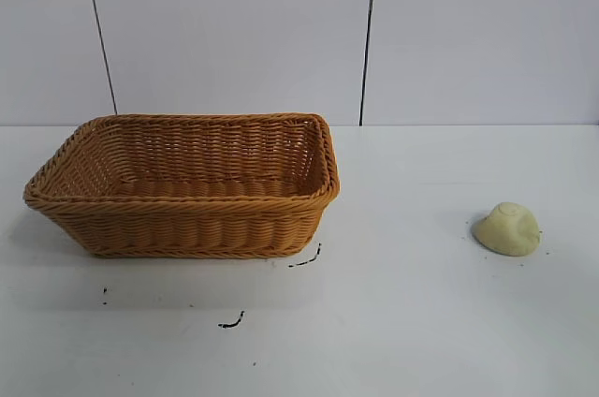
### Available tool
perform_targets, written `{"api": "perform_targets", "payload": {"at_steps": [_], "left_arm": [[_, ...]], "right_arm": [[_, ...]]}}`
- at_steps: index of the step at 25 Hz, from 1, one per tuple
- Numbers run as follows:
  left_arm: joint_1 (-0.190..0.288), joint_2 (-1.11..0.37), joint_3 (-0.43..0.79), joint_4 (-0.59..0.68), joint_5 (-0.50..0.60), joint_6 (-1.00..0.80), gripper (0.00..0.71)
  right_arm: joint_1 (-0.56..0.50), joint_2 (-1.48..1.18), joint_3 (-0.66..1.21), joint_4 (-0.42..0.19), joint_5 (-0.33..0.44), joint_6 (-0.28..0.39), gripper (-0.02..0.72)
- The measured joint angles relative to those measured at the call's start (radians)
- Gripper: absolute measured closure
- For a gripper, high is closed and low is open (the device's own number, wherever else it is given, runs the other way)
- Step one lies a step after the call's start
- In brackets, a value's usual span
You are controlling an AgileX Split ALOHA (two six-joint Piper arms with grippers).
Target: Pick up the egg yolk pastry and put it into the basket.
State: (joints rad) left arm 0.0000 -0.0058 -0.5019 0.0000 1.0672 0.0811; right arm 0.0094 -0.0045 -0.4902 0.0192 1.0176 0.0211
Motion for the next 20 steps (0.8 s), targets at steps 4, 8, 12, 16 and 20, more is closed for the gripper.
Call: {"api": "perform_targets", "payload": {"at_steps": [4, 8, 12, 16, 20], "left_arm": [[0.0, 0.0, 0.0, 0.0, 0.0, 0.0, 0.014], [0.0, 0.0, 0.0, 0.0, 0.0, 0.0, 0.014], [0.0, 0.0, 0.0, 0.0, 0.0, 0.0, 0.014], [0.0, 0.0, 0.0, 0.0, 0.0, 0.0, 0.014], [0.0, 0.0, 0.0, 0.0, 0.0, 0.0, 0.014]], "right_arm": [[0.0, 0.0, 0.0, 0.0, 0.0, 0.0, 0.141], [0.0, 0.0, 0.0, 0.0, 0.0, 0.0, 0.141], [0.0, 0.005, -0.002, 0.0, 0.002, 0.0, 0.063], [0.0, 0.119, -0.057, 0.0, 0.008, 0.0, 0.018], [0.0, 0.317, -0.174, 0.0, 0.008, 0.0, 0.015]]}}
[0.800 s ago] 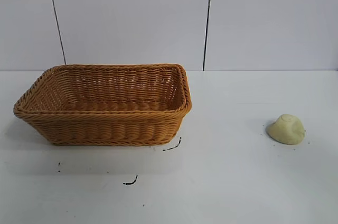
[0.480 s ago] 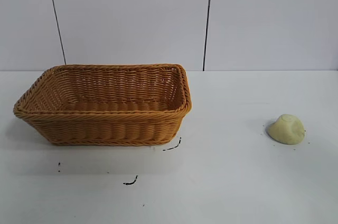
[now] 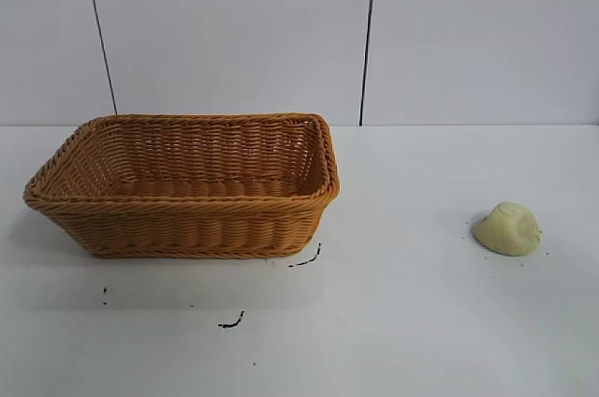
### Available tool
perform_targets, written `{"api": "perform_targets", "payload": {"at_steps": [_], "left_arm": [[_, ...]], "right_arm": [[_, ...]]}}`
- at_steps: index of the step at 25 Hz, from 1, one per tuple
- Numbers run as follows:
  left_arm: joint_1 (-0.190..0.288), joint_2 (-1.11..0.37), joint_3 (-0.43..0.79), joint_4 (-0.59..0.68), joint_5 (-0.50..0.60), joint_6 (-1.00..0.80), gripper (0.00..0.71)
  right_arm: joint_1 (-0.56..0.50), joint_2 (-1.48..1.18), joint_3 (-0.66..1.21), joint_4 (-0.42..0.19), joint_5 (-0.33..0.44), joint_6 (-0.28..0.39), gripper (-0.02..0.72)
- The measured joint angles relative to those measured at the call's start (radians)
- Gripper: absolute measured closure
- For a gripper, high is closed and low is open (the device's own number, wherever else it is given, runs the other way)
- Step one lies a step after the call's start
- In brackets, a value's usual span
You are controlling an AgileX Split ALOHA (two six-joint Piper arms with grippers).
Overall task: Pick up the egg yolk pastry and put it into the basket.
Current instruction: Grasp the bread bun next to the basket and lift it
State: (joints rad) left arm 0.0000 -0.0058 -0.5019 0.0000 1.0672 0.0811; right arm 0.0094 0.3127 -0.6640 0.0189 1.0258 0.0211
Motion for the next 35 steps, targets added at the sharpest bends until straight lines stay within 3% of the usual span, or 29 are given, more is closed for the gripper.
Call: {"api": "perform_targets", "payload": {"at_steps": [23, 35], "left_arm": [[0.0, 0.0, 0.0, 0.0, 0.0, 0.0, 0.014], [0.0, 0.0, 0.0, 0.0, 0.0, 0.0, 0.014]], "right_arm": [[0.0, 1.368, -0.732, -0.004, -0.001, -0.028, 0.008], [0.036, 1.687, -0.863, -0.007, -0.019, -0.056, 0.008]]}}
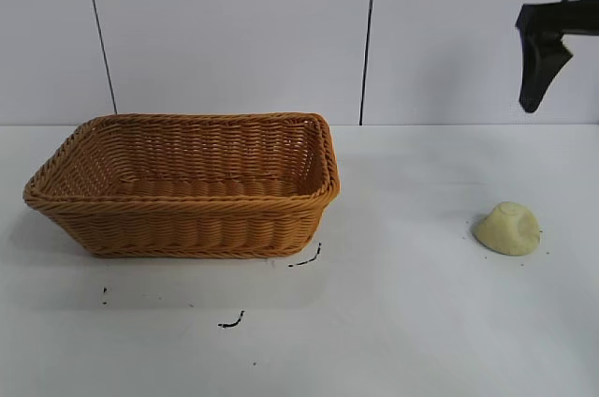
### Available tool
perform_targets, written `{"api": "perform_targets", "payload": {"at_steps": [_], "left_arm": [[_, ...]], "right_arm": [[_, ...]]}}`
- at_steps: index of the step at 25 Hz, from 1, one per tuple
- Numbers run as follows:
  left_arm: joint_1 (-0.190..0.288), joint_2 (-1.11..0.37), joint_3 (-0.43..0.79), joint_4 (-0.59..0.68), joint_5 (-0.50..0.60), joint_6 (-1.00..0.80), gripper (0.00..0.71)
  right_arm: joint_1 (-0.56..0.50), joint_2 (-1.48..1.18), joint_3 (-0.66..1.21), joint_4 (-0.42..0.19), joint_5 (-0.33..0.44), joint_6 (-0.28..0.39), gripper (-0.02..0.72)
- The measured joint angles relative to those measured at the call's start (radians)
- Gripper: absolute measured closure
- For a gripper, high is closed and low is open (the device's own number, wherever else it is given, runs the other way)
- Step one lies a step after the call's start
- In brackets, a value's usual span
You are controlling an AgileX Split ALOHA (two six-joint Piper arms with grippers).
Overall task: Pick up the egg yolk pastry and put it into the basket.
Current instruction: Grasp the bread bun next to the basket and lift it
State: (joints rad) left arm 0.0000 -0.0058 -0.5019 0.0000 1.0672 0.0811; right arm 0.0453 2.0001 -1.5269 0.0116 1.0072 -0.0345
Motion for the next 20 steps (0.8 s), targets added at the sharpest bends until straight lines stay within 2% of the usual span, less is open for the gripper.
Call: {"api": "perform_targets", "payload": {"at_steps": [20], "left_arm": [[0.0, 0.0, 0.0, 0.0, 0.0, 0.0, 0.014]], "right_arm": [[0.019, 0.188, -0.004, 0.004, -0.031, 0.002, 0.008]]}}
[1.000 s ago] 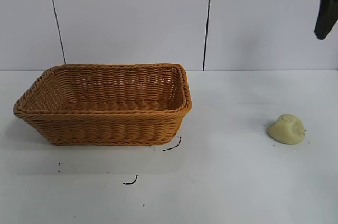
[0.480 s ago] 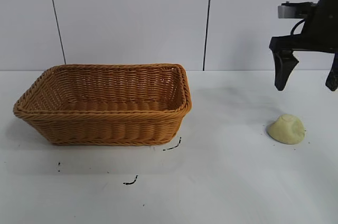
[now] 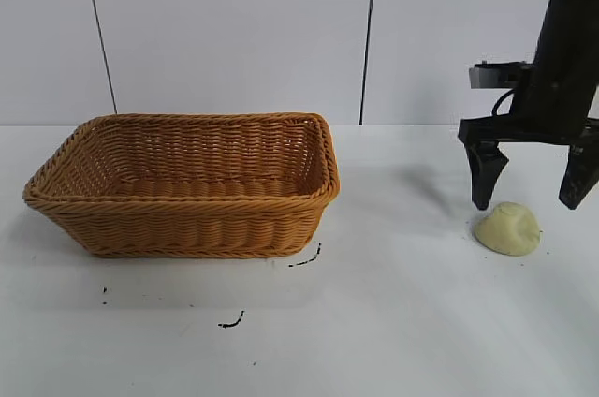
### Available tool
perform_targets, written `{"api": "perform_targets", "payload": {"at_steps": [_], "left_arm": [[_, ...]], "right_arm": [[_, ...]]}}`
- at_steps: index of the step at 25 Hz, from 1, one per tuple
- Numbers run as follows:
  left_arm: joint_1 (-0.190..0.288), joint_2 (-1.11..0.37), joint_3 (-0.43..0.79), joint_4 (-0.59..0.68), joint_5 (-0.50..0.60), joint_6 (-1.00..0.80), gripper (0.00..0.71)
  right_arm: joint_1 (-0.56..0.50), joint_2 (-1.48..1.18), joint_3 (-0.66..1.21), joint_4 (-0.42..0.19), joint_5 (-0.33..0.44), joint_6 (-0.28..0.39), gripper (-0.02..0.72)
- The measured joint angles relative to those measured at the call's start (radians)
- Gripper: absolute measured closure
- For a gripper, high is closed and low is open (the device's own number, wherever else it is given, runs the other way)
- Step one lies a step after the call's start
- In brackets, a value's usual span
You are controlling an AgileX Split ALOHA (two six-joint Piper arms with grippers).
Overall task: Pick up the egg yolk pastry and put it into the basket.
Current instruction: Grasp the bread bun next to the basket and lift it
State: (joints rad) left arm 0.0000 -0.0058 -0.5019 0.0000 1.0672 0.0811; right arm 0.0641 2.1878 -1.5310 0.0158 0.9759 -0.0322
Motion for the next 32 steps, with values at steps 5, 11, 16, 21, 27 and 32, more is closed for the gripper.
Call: {"api": "perform_targets", "payload": {"at_steps": [5, 11, 16, 21, 27, 32], "left_arm": [[0.0, 0.0, 0.0, 0.0, 0.0, 0.0, 0.014], [0.0, 0.0, 0.0, 0.0, 0.0, 0.0, 0.014], [0.0, 0.0, 0.0, 0.0, 0.0, 0.0, 0.014], [0.0, 0.0, 0.0, 0.0, 0.0, 0.0, 0.014], [0.0, 0.0, 0.0, 0.0, 0.0, 0.0, 0.014], [0.0, 0.0, 0.0, 0.0, 0.0, 0.0, 0.014]], "right_arm": [[0.0, 0.016, 0.0, 0.002, -0.003, 0.001, 0.008], [0.0, 0.017, 0.0, 0.003, -0.029, 0.003, 0.054], [0.0, 0.017, 0.0, 0.005, -0.031, 0.008, 0.283], [0.0, 0.017, 0.0, 0.006, -0.032, 0.008, 0.51], [0.0, 0.017, -0.025, 0.006, 0.011, 0.006, 0.553], [0.0, -0.025, -0.145, 0.005, 0.142, -0.003, 0.555]]}}
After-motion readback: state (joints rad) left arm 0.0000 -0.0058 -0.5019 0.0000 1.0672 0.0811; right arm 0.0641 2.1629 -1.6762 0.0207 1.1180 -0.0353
